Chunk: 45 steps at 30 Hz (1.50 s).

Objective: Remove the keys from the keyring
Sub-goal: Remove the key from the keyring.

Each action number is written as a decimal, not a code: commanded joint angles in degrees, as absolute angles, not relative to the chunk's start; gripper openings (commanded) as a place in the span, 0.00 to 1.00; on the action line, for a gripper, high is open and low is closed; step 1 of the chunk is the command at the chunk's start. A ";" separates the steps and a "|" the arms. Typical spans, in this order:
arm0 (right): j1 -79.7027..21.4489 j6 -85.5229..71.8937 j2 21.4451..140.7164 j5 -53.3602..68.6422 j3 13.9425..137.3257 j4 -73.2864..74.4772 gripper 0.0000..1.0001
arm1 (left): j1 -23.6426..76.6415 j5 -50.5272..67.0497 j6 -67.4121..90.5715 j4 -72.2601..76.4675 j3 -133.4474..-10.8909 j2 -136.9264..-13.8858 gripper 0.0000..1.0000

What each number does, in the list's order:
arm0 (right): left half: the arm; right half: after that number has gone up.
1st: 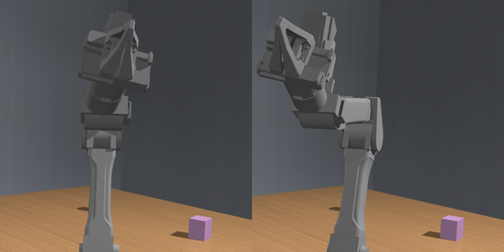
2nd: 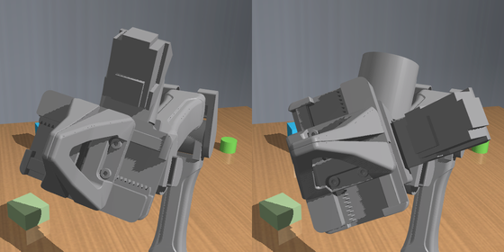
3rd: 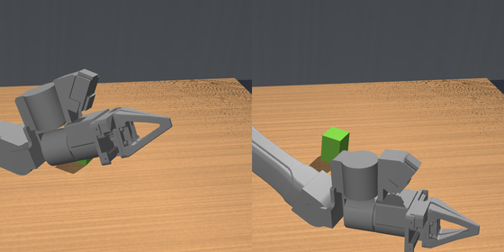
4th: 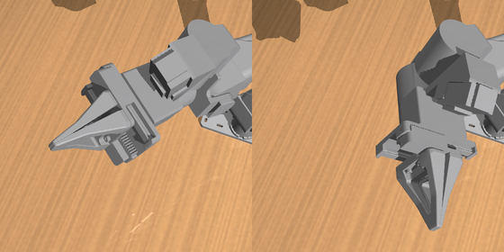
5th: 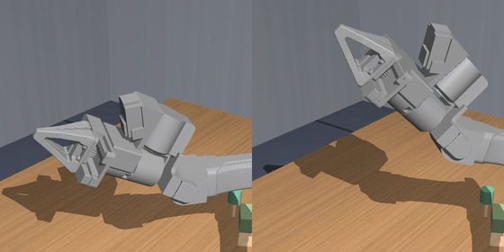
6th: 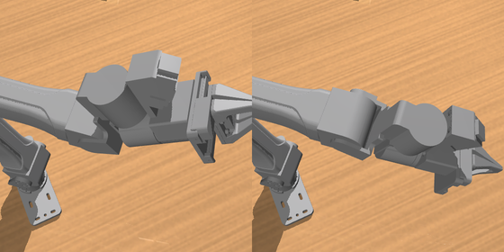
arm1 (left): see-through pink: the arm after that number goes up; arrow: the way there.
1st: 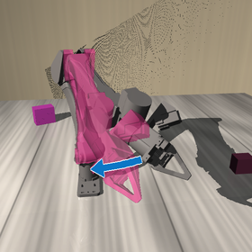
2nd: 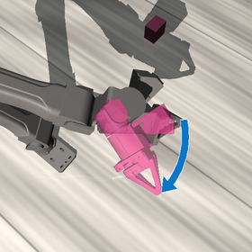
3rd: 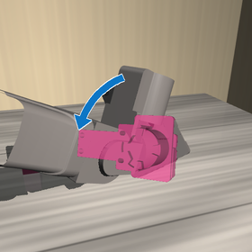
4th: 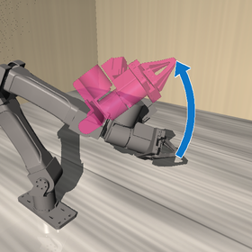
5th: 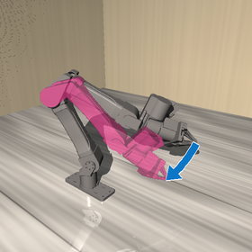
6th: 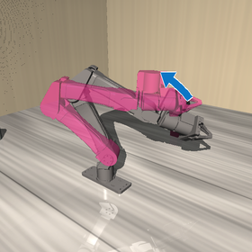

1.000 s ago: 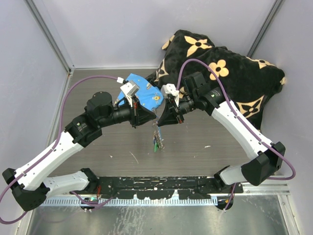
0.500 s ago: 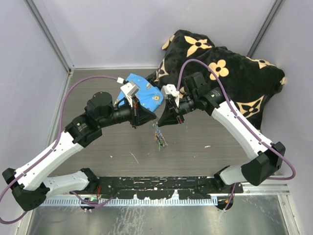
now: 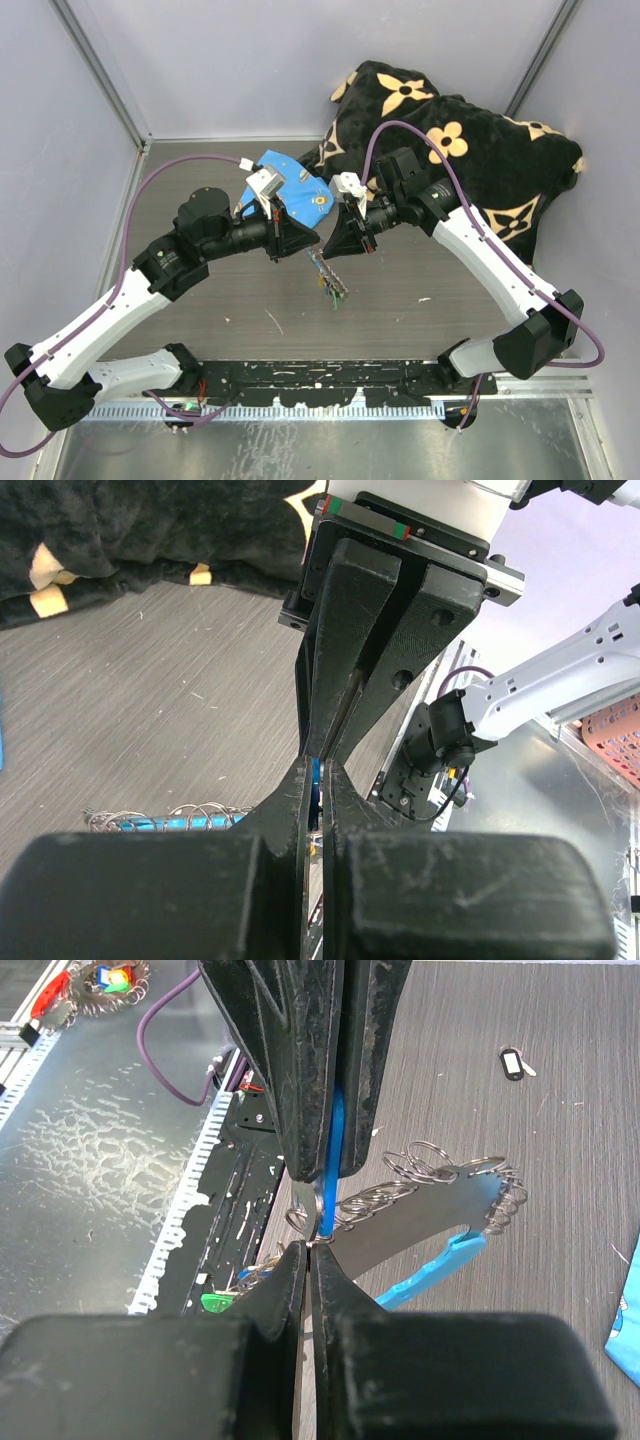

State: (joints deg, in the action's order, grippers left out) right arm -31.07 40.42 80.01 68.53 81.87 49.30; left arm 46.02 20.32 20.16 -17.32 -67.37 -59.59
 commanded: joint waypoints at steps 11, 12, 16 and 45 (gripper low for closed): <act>-31.11 41.20 78.84 70.09 83.23 49.66 0.02 | 45.96 20.62 20.23 -11.42 -68.07 -57.37 0.00; -31.11 41.16 78.84 70.11 83.21 49.66 0.02 | 45.97 20.63 20.22 -11.43 -68.06 -57.28 0.00; -31.12 41.14 78.86 70.14 82.99 49.48 0.02 | 45.90 20.61 20.13 -11.68 -68.23 -57.24 0.00; -27.92 40.51 76.83 70.23 81.54 48.60 0.39 | 45.96 18.25 14.44 -21.74 -74.18 -58.29 0.00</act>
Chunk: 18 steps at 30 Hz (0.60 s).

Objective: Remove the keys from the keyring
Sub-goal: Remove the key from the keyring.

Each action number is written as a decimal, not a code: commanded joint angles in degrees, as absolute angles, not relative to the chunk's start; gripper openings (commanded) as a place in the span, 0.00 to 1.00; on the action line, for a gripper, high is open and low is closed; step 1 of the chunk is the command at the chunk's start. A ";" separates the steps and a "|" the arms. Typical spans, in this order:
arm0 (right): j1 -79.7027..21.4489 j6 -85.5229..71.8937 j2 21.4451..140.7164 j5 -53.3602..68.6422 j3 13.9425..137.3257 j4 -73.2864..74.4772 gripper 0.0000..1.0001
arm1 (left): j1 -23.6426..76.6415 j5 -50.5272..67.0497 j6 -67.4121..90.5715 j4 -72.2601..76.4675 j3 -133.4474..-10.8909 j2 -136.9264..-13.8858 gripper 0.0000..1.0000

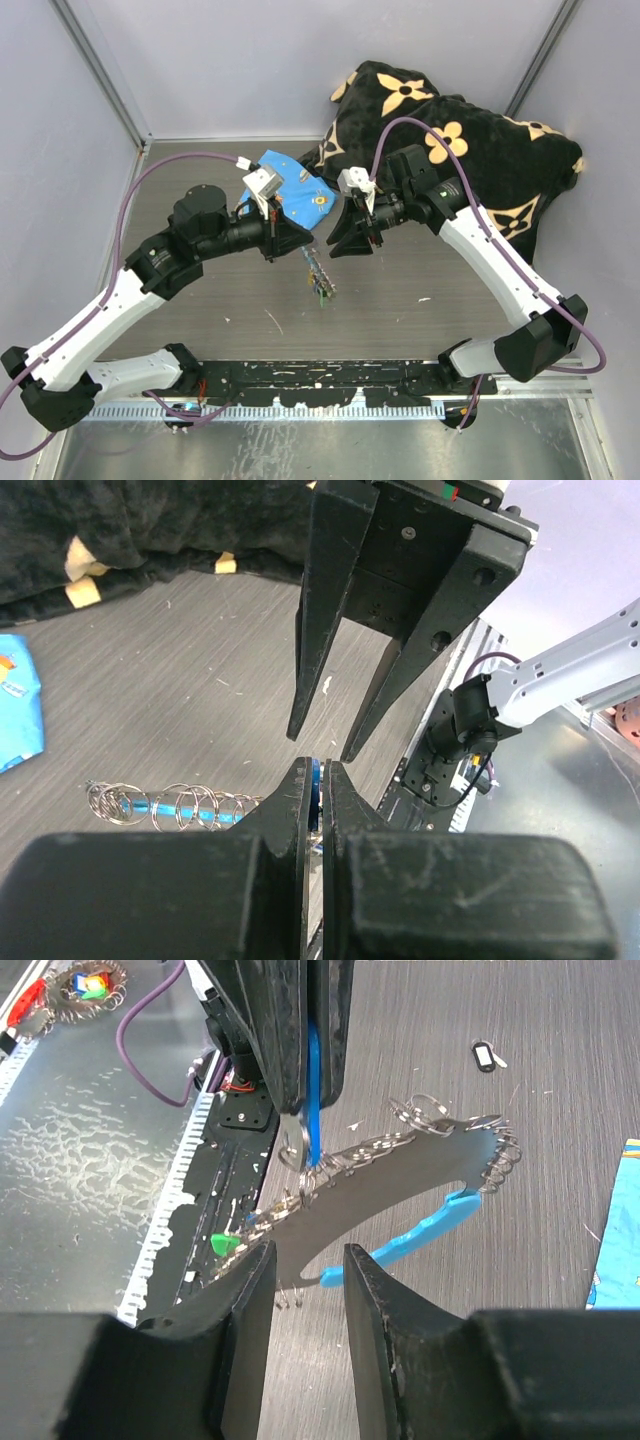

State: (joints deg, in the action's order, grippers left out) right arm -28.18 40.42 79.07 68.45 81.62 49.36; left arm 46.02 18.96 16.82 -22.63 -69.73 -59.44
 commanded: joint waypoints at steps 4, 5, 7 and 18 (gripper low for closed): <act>-27.86 38.30 76.85 71.61 80.55 46.05 0.39 | 45.90 18.21 14.73 -21.79 -74.70 -58.71 0.00; -27.86 36.41 77.02 72.12 80.50 45.08 0.40 | 45.96 18.59 14.76 -21.55 -74.65 -58.88 0.00; -27.91 33.06 77.51 73.34 80.90 42.81 0.43 | 45.98 19.30 14.70 -21.18 -74.77 -59.28 0.00; -28.83 20.14 78.48 76.11 80.60 33.30 0.48 | 46.03 21.33 15.03 -18.90 -75.03 -60.85 0.00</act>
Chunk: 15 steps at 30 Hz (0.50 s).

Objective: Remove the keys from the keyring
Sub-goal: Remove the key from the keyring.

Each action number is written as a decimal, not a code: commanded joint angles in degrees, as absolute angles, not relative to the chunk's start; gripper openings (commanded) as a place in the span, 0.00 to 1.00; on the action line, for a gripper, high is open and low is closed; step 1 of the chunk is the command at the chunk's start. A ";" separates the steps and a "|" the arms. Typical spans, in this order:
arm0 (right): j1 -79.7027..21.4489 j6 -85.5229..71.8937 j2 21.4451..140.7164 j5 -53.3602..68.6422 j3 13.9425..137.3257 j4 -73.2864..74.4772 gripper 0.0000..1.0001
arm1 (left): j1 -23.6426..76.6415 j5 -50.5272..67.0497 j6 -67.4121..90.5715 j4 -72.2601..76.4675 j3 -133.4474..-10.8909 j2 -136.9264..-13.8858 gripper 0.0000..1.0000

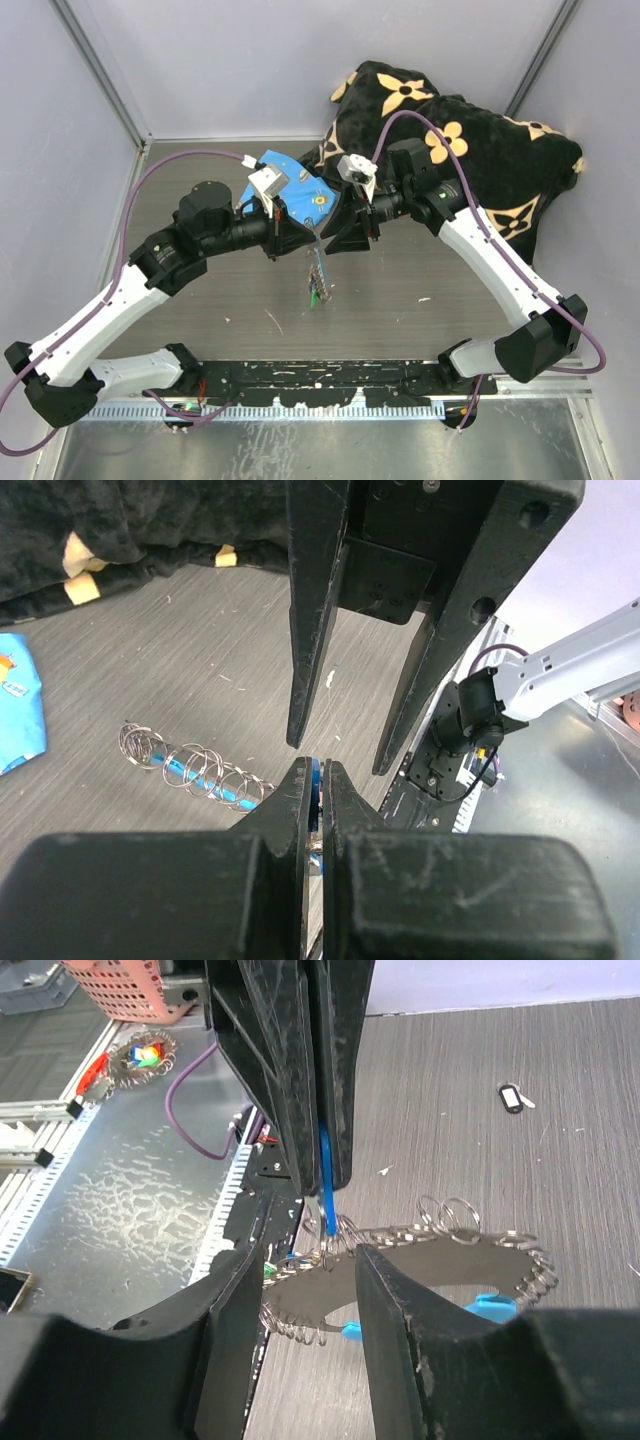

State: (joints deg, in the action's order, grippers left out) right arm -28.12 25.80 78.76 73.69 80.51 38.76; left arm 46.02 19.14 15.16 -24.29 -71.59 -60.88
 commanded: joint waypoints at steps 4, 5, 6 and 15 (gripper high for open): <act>-29.69 18.80 78.78 76.07 80.44 32.33 0.48 | 45.97 21.71 15.70 -17.94 -74.84 -61.27 0.00; -29.92 18.58 78.78 75.91 80.40 32.16 0.47 | 45.97 21.76 15.77 -17.74 -74.78 -61.30 0.00; -30.19 18.40 78.88 75.82 80.20 31.90 0.46 | 45.99 21.79 15.94 -17.55 -74.79 -61.35 0.00; -30.87 17.28 79.04 74.53 79.19 30.53 0.33 | 45.99 21.85 16.70 -16.49 -74.36 -61.28 0.00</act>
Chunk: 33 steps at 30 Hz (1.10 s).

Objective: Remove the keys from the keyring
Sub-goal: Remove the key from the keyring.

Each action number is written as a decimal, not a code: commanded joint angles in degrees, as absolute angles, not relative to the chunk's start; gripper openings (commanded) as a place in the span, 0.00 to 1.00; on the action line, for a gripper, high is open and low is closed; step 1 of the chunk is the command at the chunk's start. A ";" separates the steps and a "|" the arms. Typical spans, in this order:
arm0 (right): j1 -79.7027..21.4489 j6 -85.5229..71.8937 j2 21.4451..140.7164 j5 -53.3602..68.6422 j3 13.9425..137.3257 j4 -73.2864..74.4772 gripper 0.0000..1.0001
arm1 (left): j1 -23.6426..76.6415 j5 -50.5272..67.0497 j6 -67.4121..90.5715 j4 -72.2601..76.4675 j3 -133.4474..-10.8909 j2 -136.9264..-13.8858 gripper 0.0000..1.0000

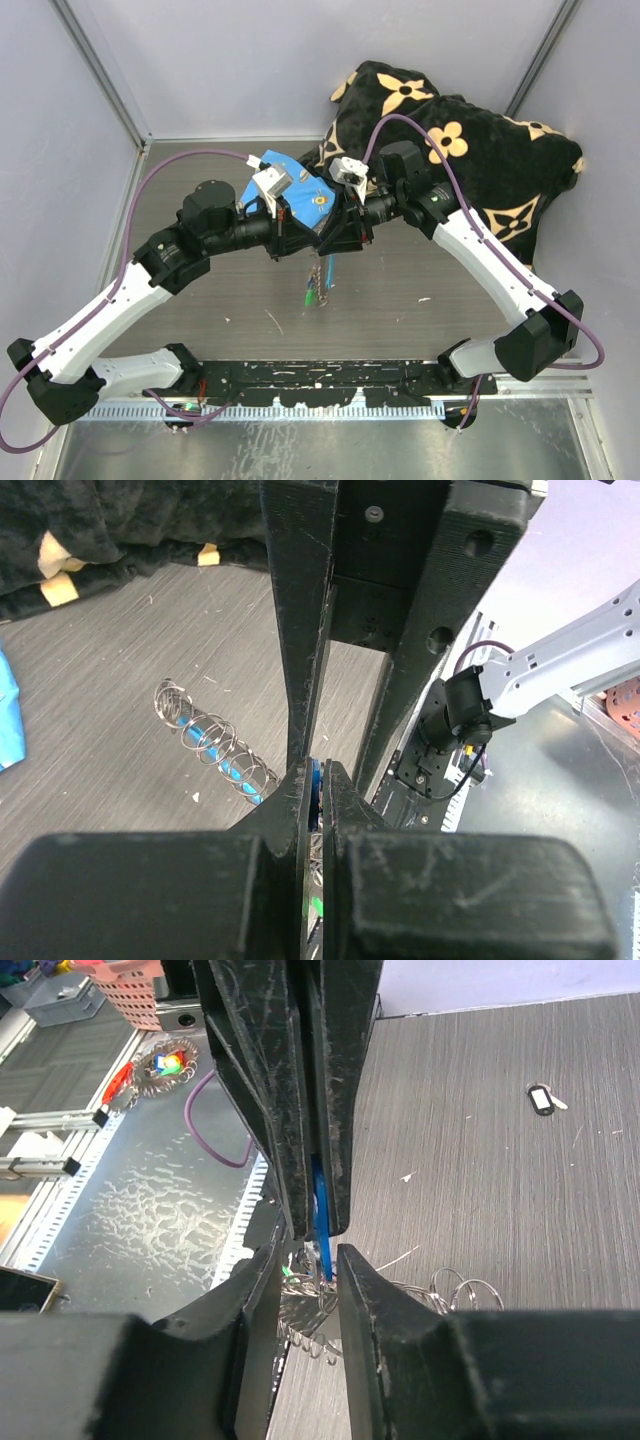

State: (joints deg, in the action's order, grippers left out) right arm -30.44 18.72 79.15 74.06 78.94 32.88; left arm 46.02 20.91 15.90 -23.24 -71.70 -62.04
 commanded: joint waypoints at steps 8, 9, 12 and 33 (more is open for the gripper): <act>-30.86 16.17 79.08 76.06 79.37 29.78 0.07 | 46.02 21.79 17.09 -16.31 -73.94 -61.09 0.00; -30.85 16.09 79.10 76.38 79.41 29.72 0.04 | 45.97 21.72 17.13 -16.17 -73.80 -61.01 0.00; -30.72 16.08 79.02 77.25 79.27 29.71 0.01 | 45.97 21.43 17.52 -15.24 -73.19 -60.41 0.00; -29.44 23.72 79.04 82.80 80.33 35.63 0.01 | 45.94 24.36 2.49 11.18 -39.92 -37.76 0.35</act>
State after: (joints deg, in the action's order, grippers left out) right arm -29.76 21.12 79.44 79.20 78.46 34.92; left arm 46.02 20.99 8.88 0.84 -42.37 -39.13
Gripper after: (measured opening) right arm 0.069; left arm 0.366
